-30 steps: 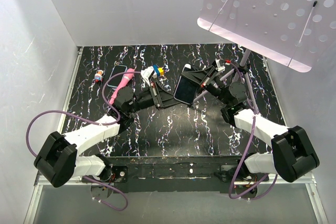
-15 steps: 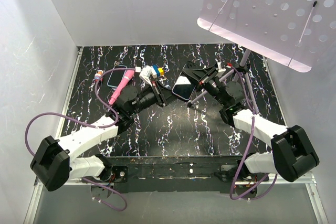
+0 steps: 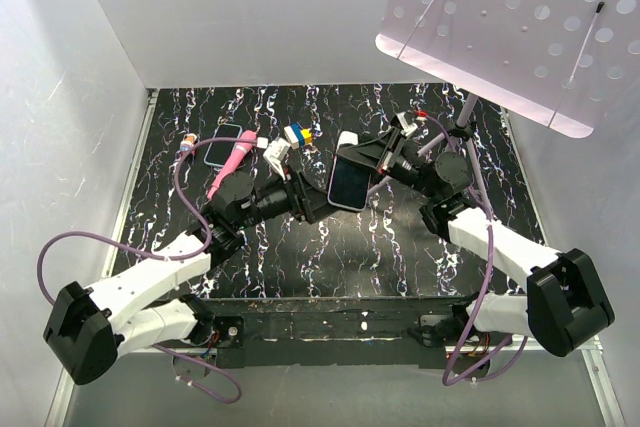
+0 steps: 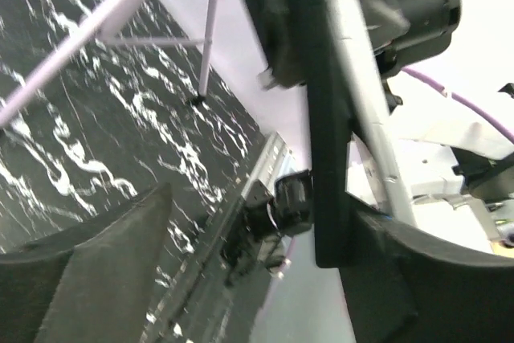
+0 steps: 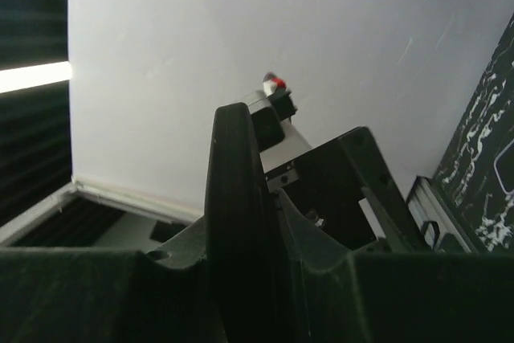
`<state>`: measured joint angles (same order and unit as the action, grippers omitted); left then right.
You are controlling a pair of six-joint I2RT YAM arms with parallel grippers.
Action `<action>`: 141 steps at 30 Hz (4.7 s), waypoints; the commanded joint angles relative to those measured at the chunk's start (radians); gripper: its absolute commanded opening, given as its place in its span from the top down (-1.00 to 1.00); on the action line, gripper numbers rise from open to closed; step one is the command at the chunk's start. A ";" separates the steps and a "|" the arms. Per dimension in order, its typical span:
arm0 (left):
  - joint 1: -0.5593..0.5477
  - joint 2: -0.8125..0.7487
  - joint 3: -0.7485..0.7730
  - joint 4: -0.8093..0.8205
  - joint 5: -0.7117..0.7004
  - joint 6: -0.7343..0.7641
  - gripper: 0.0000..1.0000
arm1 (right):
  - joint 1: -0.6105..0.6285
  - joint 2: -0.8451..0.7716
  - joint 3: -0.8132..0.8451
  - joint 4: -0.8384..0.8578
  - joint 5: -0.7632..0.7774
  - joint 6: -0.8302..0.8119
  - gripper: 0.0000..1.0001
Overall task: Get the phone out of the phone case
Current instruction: Remove the phone case from the phone.
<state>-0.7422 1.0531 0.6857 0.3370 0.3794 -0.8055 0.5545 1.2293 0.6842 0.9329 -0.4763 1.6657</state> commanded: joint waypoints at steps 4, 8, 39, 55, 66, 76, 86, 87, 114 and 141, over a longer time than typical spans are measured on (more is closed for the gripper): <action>0.030 -0.188 -0.187 -0.220 0.167 0.040 -0.92 | -0.102 -0.045 0.098 0.215 -0.308 0.062 0.97; 0.029 -0.260 -0.170 -0.214 0.297 -0.007 -0.78 | -0.136 -0.065 0.100 0.077 -0.324 -0.049 0.97; -0.022 -0.015 -0.011 0.290 0.221 -0.664 -0.36 | -0.165 -0.082 0.084 -0.155 -0.223 -0.198 0.97; -0.022 0.035 -0.005 0.157 0.173 -0.569 -0.27 | -0.154 -0.117 0.086 -0.126 -0.214 -0.149 0.97; -0.022 0.053 0.028 0.106 0.136 -0.549 -0.23 | -0.122 -0.131 0.113 -0.186 -0.200 -0.176 0.97; -0.022 -0.102 -0.040 0.111 0.193 -0.517 -0.51 | -0.128 -0.108 0.152 -0.313 -0.173 -0.291 0.97; -0.022 -0.016 -0.011 0.243 0.259 -0.592 -0.50 | -0.119 -0.103 0.138 -0.284 -0.136 -0.284 0.97; -0.022 -0.009 -0.015 0.261 0.259 -0.603 -0.50 | -0.114 -0.108 0.133 -0.286 -0.130 -0.282 0.97; -0.020 0.008 -0.012 0.283 0.207 -0.603 -0.60 | -0.084 -0.122 0.127 -0.290 -0.131 -0.282 0.97; -0.003 -0.076 -0.032 0.258 0.145 -0.629 -0.63 | -0.044 -0.097 0.127 -0.312 -0.108 -0.317 0.97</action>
<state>-0.7601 1.0122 0.6437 0.5701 0.5789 -1.4406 0.4976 1.1385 0.7704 0.5743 -0.5491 1.3579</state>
